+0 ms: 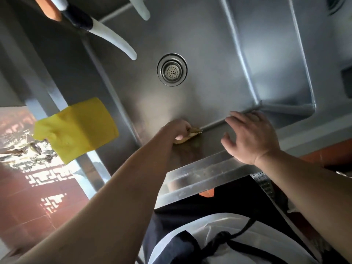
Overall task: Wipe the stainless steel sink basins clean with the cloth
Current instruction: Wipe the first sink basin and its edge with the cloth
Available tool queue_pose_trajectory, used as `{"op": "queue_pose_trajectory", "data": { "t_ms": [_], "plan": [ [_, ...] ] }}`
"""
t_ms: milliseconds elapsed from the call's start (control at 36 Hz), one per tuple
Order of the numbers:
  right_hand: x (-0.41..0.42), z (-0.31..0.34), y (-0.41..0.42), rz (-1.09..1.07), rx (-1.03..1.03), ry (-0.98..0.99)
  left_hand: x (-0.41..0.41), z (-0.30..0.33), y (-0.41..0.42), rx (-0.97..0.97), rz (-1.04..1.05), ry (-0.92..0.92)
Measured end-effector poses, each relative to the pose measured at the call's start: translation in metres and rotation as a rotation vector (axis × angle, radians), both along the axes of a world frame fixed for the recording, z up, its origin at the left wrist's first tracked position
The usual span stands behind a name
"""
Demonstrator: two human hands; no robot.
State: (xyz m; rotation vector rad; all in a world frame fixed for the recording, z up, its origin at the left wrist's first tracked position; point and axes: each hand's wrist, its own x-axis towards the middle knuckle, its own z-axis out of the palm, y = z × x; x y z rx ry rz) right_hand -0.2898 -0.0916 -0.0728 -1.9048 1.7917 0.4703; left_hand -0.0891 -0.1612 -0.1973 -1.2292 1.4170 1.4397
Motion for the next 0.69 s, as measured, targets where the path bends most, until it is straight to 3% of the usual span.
{"op": "queue_pose_trajectory", "data": {
  "t_ms": [111, 222, 361, 417, 528, 611, 694],
  "plan": [
    [0.001, 0.0, 0.002, -0.021, -0.014, -0.02, 0.023, 0.003, -0.02, 0.007, 0.179, 0.026],
    [0.002, 0.002, 0.001, -0.032, 0.009, -0.047, 0.049, 0.01, -0.047, -0.341, 0.314, -0.039],
    [0.005, 0.005, -0.001, -0.063, 0.028, -0.068, 0.076, 0.015, -0.07, -0.594, 0.332, -0.105],
    [0.006, 0.006, -0.001, -0.078, 0.018, -0.077, 0.081, 0.002, -0.069, -0.557, 0.309, -0.123],
    [0.007, 0.007, -0.002, -0.091, 0.005, -0.081, 0.095, -0.022, -0.05, -0.304, 0.032, -0.217],
    [0.007, 0.006, -0.003, -0.092, 0.019, -0.061, 0.1, -0.022, -0.039, -0.468, 0.001, -0.191],
    [0.006, 0.005, -0.002, -0.078, 0.012, -0.064, 0.099, -0.031, -0.026, -0.483, -0.029, -0.174]
  ]
}}
